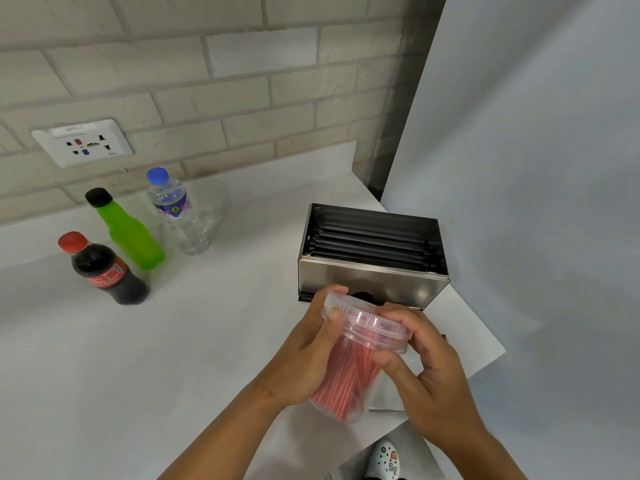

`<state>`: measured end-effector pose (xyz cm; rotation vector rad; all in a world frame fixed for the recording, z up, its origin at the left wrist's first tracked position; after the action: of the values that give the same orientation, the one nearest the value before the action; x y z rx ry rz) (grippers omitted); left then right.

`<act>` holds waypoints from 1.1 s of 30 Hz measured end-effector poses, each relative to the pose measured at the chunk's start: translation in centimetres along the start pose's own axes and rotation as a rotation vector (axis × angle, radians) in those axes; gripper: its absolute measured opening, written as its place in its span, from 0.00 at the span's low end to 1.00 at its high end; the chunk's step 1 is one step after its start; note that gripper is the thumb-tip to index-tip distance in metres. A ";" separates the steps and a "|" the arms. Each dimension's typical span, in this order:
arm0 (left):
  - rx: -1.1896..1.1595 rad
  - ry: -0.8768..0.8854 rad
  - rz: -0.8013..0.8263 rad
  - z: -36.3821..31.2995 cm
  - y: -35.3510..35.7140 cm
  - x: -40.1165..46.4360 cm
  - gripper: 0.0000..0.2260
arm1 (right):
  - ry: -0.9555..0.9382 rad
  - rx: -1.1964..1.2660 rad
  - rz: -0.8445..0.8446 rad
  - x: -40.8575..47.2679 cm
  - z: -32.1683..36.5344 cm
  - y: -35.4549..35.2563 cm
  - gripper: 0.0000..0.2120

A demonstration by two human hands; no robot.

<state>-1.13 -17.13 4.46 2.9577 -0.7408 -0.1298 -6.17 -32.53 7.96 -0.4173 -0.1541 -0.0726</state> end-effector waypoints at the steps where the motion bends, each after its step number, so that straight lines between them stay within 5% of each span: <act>1: 0.009 0.008 0.001 -0.2 0.0 0.0 0.28 | 0.006 -0.004 -0.001 0.2 0.0 0.0 0.20; 8: 0.024 0.221 -0.010 -3.3 0.7 -0.8 0.25 | -0.043 0.052 -0.018 0.3 1.2 -0.6 0.21; 26: -0.128 0.200 -0.047 -4.2 -0.6 -0.8 0.21 | -0.074 0.140 -0.003 0.4 1.7 -1.1 0.17; 33: 0.168 0.323 0.002 -5.4 0.8 -1.2 0.17 | -0.136 -0.022 -0.081 0.7 3.3 -1.9 0.15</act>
<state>-2.02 -16.86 10.00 3.0199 -0.7390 0.4213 -6.07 -32.95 11.82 -0.4384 -0.3041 -0.1263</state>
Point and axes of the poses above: each hand's wrist, its own x-axis towards the middle knuckle, its own y-axis out of the palm, z = x × y, the point moved 8 cm from there along x, towards the middle knuckle, and after that the axes turned 6 degrees about -x, right-handed, at the moved point
